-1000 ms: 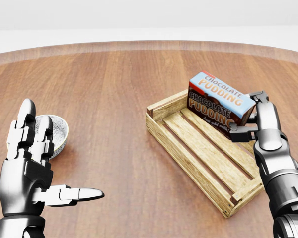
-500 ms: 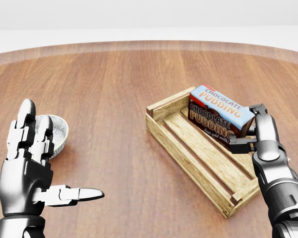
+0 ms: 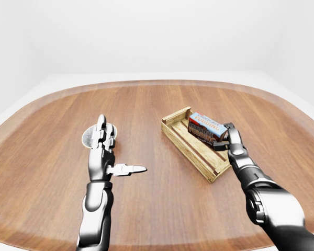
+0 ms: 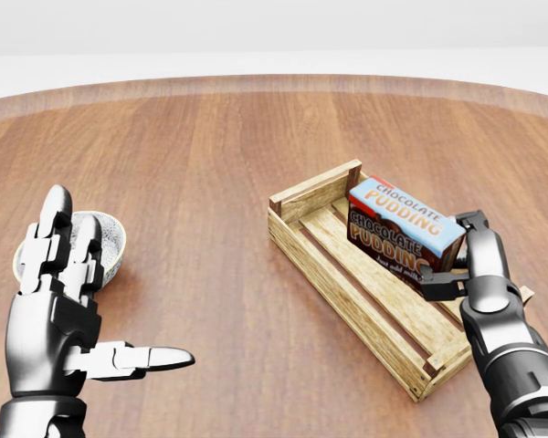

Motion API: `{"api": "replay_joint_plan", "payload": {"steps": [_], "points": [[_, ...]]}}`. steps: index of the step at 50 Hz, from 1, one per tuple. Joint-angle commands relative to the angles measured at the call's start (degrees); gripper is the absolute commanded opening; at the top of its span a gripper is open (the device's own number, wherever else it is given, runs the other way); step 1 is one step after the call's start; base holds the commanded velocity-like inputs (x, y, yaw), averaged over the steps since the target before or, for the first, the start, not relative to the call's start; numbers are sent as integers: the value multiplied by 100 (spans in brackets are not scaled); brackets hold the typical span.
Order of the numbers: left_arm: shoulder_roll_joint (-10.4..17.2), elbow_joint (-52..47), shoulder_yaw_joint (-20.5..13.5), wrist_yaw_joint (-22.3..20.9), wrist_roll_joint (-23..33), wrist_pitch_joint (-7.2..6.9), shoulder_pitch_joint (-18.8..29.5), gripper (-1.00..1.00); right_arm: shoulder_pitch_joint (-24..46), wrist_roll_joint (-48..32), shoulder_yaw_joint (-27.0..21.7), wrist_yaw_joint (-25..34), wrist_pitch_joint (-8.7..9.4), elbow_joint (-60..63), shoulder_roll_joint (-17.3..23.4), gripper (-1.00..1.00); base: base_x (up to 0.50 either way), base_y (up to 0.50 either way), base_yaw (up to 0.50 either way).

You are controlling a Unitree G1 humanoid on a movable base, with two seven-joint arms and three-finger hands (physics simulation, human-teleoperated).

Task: Pick up the chocolate pudding and put it in the tray.

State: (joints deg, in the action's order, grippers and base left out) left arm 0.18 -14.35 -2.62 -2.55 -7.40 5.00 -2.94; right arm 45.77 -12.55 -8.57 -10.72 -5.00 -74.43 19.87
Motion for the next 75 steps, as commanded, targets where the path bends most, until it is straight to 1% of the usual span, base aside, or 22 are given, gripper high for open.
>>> {"api": "replay_joint_plan", "payload": {"steps": [1,3,4,9,11,21,22,31,34,36,38,45,47,75], "points": [[9,34,0,-9,39,0,16,100,-139,-81,-43,-182,0,-151,-56,-100,0,0,0],[9,40,-4,-11,36,0,15,100,-163,-97,-47,-200,0,-161,-69,-100,0,0,0],[7,46,-2,-9,39,0,20,100,-58,-81,-57,-126,0,-115,-21,-100,0,0,0],[11,97,-12,-23,30,0,21,100,-153,-112,-49,-191,0,-155,-57,-100,0,0,0],[11,108,-13,-26,28,0,21,100,-74,-98,-56,-137,0,-118,-18,-100,0,0,0],[9,44,-1,-22,34,0,-8,100,-104,-77,-65,-140,0,-117,14,-100,0,0,0],[9,30,1,-20,36,0,-7,100,-212,-94,-63,-213,0,-168,-28,-100,0,0,0],[4,46,6,-24,41,0,-13,100,-196,-103,-83,-186,0,-169,-9,-100,0,0,0],[8,62,1,-26,38,0,3,100,-360,-150,-86,-283,0,-225,-77,-100,0,0,0],[9,50,1,-26,37,0,1,100,-258,-136,-101,-208,0,-187,-29,-100,0,0,0],[10,82,-5,-32,33,0,8,100,-380,-162,-103,-284,0,-228,-74,-100,0,0,0],[9,56,0,-26,39,0,7,100,-287,-154,-107,-227,0,-198,-27,-100,0,0,0],[11,87,-6,-31,36,0,19,100,-370,-174,-103,-283,0,-230,-62,-100,0,0,0],[7,18,1,-34,38,0,-12,100,-446,-287,-113,-338,0,-250,-53,-100,0,0,0]]}}
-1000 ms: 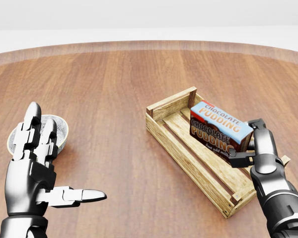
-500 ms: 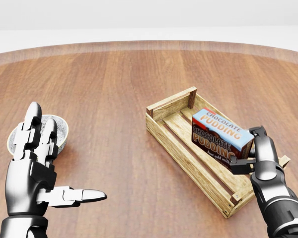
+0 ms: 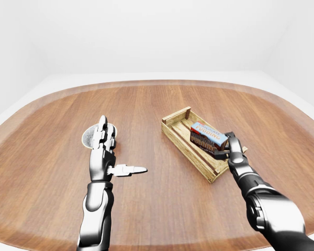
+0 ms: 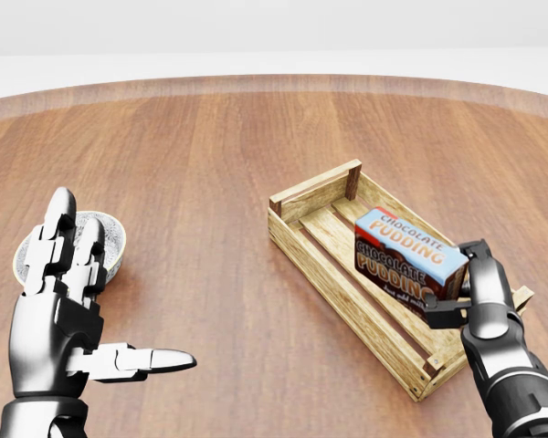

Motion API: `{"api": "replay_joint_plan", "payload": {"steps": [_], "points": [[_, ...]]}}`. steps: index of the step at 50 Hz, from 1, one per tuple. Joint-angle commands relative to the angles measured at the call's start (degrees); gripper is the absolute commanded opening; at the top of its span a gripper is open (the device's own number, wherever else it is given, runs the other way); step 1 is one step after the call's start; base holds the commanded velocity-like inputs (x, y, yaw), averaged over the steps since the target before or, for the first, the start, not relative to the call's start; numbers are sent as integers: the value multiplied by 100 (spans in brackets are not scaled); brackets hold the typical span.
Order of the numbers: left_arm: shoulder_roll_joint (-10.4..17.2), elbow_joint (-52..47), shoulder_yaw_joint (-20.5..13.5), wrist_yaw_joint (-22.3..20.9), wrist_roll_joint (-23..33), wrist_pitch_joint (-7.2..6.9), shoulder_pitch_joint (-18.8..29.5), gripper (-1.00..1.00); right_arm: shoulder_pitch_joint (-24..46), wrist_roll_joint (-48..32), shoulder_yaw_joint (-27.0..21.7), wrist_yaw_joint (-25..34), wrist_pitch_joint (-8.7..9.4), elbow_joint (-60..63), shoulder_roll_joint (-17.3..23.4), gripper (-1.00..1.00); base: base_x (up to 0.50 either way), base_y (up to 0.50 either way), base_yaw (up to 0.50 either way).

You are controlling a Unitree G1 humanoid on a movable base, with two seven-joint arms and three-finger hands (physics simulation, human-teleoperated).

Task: Pick up the chocolate pudding and put it in the tray.

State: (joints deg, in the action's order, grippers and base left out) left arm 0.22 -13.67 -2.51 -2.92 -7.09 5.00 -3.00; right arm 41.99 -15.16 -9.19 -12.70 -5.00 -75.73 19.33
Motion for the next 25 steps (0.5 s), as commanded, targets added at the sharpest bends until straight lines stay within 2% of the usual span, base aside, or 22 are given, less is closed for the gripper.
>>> {"api": "replay_joint_plan", "payload": {"steps": [1,25], "points": [[4,-51,-9,4,10,0,-7,100,-79,-32,-52,-146,0,-124,0,-100,0,0,0],[4,-52,-10,5,10,0,-7,100,-181,-88,-85,-174,0,-155,-40,-100,0,0,0]]}}
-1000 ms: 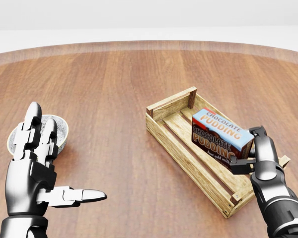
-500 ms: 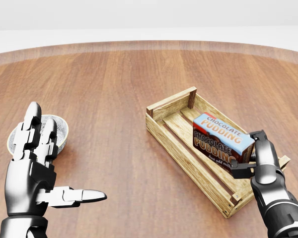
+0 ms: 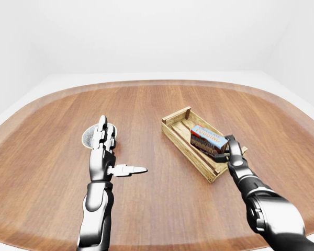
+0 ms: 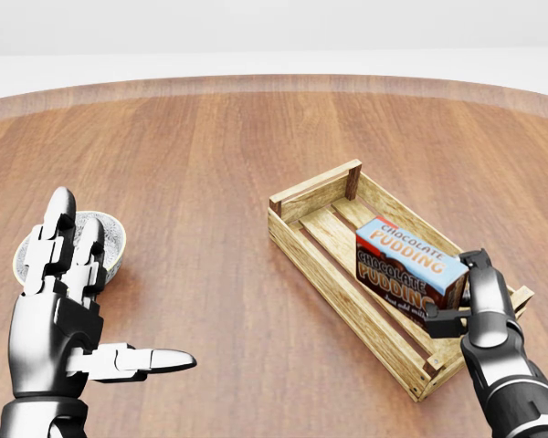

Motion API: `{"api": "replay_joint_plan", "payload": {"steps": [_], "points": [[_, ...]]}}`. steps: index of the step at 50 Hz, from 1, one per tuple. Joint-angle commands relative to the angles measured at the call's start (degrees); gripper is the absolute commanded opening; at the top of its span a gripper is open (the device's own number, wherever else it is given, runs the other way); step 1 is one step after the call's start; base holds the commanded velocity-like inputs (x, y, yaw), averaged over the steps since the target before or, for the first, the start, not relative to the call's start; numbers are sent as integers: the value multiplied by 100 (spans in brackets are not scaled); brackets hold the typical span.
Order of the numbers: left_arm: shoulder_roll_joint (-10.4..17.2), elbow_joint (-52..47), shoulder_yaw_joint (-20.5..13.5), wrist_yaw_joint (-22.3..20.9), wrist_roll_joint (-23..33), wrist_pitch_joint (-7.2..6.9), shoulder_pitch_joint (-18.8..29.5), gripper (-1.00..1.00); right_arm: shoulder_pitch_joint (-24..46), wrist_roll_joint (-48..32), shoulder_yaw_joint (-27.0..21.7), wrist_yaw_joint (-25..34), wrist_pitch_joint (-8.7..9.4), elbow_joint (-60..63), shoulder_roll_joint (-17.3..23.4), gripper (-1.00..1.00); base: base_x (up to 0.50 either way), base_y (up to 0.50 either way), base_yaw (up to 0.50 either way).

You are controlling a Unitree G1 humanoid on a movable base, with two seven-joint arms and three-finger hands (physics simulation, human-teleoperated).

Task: Pick up the chocolate pudding and put it in the tray.

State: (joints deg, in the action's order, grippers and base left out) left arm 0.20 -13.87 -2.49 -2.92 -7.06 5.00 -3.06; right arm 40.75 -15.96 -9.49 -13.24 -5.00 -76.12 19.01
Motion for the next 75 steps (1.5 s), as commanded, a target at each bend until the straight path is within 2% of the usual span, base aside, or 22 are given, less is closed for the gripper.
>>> {"api": "replay_joint_plan", "payload": {"steps": [1,75], "points": [[5,-32,-12,3,6,0,-1,100,-56,-8,-57,-117,0,-116,-6,-100,0,0,0],[5,-31,-12,4,6,0,0,100,-182,-205,-74,-148,0,-163,-126,-100,0,0,0]]}}
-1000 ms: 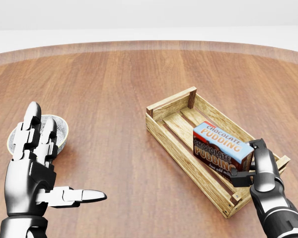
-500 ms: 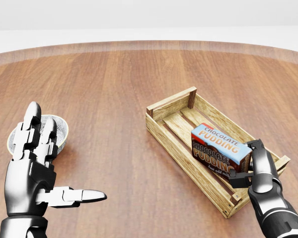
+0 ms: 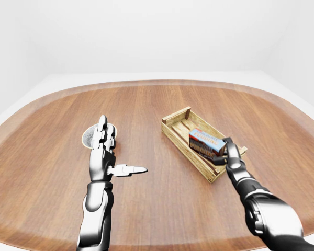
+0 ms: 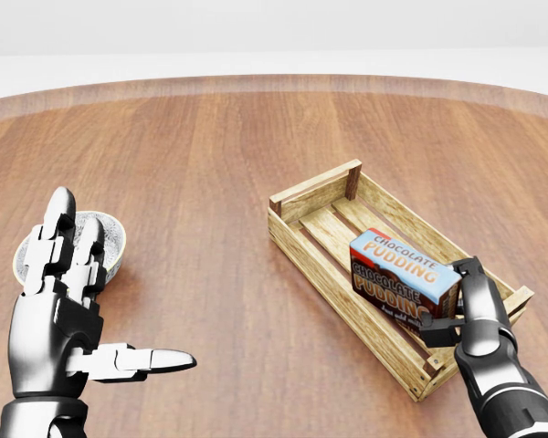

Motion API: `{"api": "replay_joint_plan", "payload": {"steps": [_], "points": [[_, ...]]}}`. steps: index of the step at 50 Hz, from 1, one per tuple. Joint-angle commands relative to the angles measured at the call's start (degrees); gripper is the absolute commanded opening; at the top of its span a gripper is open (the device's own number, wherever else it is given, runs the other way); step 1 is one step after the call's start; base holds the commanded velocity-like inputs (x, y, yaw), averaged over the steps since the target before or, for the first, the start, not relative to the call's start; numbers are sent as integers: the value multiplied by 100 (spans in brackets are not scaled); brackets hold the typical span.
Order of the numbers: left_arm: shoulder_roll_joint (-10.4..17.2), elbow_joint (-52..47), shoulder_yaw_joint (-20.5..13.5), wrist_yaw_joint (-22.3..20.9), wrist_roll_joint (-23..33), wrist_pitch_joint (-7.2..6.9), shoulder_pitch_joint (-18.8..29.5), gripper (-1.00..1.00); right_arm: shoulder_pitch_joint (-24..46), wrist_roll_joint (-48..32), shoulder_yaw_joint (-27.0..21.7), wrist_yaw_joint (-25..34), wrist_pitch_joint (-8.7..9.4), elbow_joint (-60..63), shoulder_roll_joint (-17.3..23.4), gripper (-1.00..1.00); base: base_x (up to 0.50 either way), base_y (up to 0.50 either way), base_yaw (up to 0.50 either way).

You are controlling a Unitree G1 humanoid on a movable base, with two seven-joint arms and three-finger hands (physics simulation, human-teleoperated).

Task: Pick up the chocolate pudding and put it in the tray.

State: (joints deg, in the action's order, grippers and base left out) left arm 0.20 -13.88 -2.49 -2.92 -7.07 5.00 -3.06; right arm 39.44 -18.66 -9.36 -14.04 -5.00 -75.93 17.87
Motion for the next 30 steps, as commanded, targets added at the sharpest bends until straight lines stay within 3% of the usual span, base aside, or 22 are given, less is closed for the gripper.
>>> {"api": "replay_joint_plan", "payload": {"steps": [1,14,15,16,17,18,19,30], "points": [[6,-30,-12,3,6,0,0,100,-52,67,-88,-68,0,-182,-12,-100,0,0,0],[8,10,-12,-11,4,0,19,100,-70,52,-91,-91,0,-189,-24,-100,0,0,0],[7,11,-10,-12,5,0,12,100,-73,38,-84,-115,0,-189,-21,-44,0,0,0],[3,36,-8,-18,5,0,2,100,-72,30,-80,-123,0,-188,-18,-3,0,0,0],[4,20,-6,-15,7,0,2,100,-72,32,-83,-124,0,-187,-18,76,0,0,0],[4,18,-6,-14,7,0,2,100,-72,32,-83,-124,0,-187,-18,76,0,0,0],[6,11,-7,-11,6,0,10,100,-75,33,-85,-124,0,-188,-17,100,0,0,0],[1,-6,-3,-21,7,0,-25,100,-89,32,-87,-133,0,-188,-18,100,0,0,0]]}}
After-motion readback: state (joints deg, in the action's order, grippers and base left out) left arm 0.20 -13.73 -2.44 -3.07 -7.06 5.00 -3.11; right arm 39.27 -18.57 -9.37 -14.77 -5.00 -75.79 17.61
